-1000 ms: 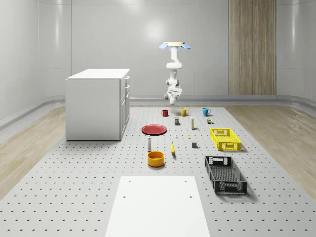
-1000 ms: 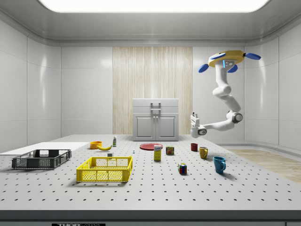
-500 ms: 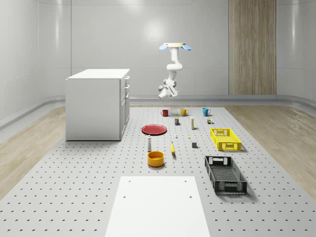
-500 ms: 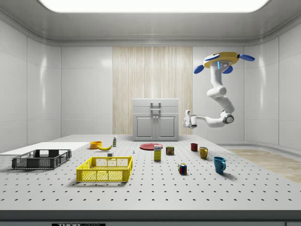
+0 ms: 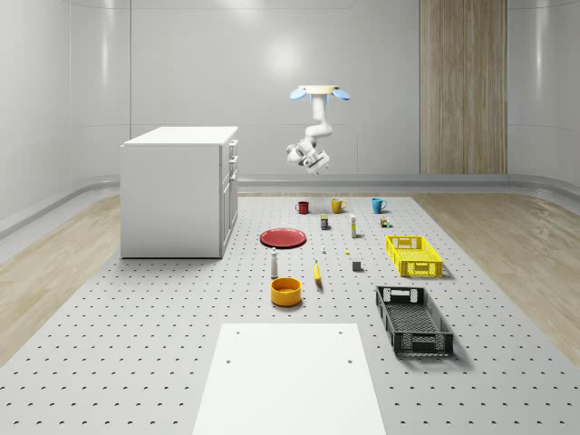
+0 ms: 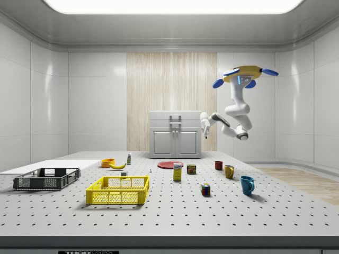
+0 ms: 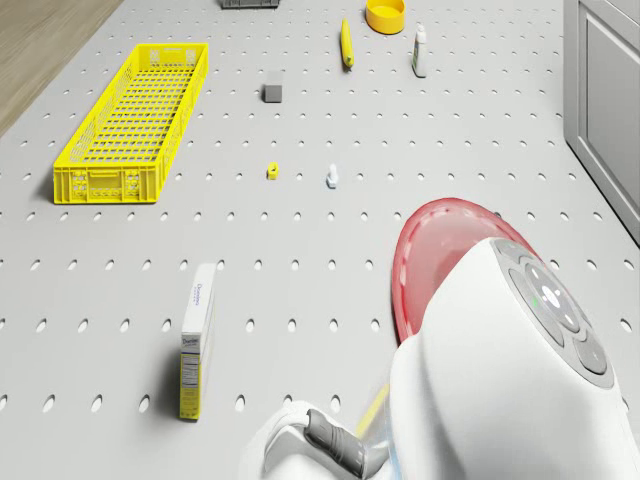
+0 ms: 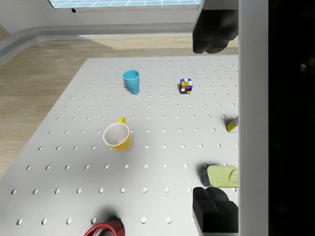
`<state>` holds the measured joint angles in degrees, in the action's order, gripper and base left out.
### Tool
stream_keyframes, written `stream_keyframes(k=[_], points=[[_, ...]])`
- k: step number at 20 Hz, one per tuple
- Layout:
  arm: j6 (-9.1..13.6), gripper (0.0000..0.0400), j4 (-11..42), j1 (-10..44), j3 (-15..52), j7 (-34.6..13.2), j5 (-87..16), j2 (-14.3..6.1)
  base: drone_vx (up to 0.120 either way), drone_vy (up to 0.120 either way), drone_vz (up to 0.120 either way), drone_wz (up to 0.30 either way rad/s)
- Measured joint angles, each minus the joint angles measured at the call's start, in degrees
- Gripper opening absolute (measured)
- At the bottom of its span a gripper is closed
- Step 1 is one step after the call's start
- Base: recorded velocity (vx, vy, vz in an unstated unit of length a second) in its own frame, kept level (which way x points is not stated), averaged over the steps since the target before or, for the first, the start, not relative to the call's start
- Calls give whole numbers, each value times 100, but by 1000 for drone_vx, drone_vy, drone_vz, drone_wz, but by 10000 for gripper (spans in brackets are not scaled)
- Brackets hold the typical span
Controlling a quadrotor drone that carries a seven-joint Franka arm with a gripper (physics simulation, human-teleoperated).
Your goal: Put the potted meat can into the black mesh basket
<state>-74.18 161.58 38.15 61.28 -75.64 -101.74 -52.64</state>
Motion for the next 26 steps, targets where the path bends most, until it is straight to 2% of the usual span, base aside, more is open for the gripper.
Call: stream_keyframes(k=[2, 5, 10, 16, 20, 26], points=[[247, 400, 191, 525, 288, -359, -474, -139, 120, -120, -120, 0], [518, 400, 338, 1123, 587, -752, -888, -326, 120, -13, -27, 0], [720, 400, 420, 1702, 867, -1134, -1150, -577, 120, 0, -120, 0], [720, 400, 435, 2022, 1037, -1360, -1184, -811, 113, 0, -120, 0], [654, 400, 432, 2135, 1109, -1447, -1146, -948, 30, 0, -120, 0], [516, 400, 421, 2243, 1190, -1539, -1062, -1138, 120, 40, -7, 0]])
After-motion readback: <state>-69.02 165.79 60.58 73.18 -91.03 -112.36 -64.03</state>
